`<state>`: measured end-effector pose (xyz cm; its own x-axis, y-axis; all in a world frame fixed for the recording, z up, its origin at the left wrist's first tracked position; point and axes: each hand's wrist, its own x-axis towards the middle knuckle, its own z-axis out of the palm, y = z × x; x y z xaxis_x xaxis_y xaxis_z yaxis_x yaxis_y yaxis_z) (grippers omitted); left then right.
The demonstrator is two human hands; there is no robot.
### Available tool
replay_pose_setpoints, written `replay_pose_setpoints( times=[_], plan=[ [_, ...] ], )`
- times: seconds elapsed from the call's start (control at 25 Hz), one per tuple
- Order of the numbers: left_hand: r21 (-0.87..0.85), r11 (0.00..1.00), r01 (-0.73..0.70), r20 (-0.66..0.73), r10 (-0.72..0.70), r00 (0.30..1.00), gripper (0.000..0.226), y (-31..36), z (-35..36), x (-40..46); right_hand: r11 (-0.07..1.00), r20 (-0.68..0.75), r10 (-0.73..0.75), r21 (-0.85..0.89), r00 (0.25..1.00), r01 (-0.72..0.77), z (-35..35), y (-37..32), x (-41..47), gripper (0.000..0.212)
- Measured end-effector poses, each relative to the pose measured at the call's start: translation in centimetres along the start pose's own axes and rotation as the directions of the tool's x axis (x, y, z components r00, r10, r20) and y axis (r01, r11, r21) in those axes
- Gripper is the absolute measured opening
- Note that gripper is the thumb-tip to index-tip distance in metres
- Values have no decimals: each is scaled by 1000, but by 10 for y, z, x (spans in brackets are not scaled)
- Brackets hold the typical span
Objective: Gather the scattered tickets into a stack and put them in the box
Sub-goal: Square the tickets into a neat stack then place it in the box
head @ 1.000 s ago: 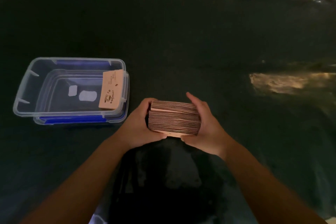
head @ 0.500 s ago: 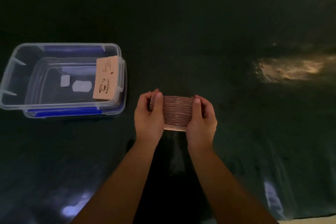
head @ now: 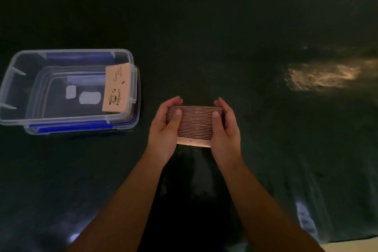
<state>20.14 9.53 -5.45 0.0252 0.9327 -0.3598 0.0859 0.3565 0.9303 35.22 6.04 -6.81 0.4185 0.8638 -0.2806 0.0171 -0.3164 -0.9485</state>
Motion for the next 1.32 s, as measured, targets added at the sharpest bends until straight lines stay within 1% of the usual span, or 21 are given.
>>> replay_pose_setpoints(
  times=[0.12,0.2,0.32,0.4,0.48,0.68,0.84,0.92,0.96,1.0,1.08,1.12,1.16,1.2,1.32],
  plan=[
    [7,1000,3,52,-3,999,33,5,-2,-1,996,72,21,81,997,-27,0,-3,2,40],
    [9,1000,-23,35,23,999,32,4,-4,-2,993,96,-3,116,995,-8,0,-3,0,41],
    [42,999,-27,24,26,999,32,1,-3,-3,991,105,9,135,994,-23,0,0,-5,41],
    [63,997,-34,16,33,999,32,0,-1,-4,989,91,-7,145,996,-7,-1,1,-6,37],
    [86,994,-61,2,61,998,32,0,-1,-4,991,71,-44,128,997,34,0,3,-7,32],
    [147,986,-73,-35,79,996,36,-7,-1,-3,995,58,-40,88,997,35,-1,5,-8,27],
    [92,991,-98,-148,111,983,43,-14,11,-2,999,62,-49,27,997,47,0,7,-10,25],
    [32,991,-133,-220,137,966,47,-14,17,-2,997,98,-71,50,993,66,-4,6,-12,33],
    [5,989,-145,-249,142,958,50,-13,19,-3,996,161,-81,47,984,74,-7,6,-11,45],
    [-13,989,-150,-273,141,952,54,-13,20,-3,997,239,-81,21,968,78,-12,7,-8,61],
    [-34,989,-142,-312,124,942,62,-12,21,-1,990,387,-52,-98,921,98,-25,8,-1,97],
    [-43,990,-136,-326,115,938,65,-11,22,-1,978,445,-37,-167,895,124,-30,7,3,110],
    [-55,990,-131,-329,106,938,66,-8,22,-1,962,486,-25,-226,873,153,-33,5,6,116],
    [-64,989,-131,-320,104,942,65,-5,22,-2,948,506,-19,-265,863,176,-34,3,8,117],
    [-38,981,-191,-250,176,952,66,7,20,-7,923,473,-66,-306,879,234,-35,-6,6,106]
  ],
)
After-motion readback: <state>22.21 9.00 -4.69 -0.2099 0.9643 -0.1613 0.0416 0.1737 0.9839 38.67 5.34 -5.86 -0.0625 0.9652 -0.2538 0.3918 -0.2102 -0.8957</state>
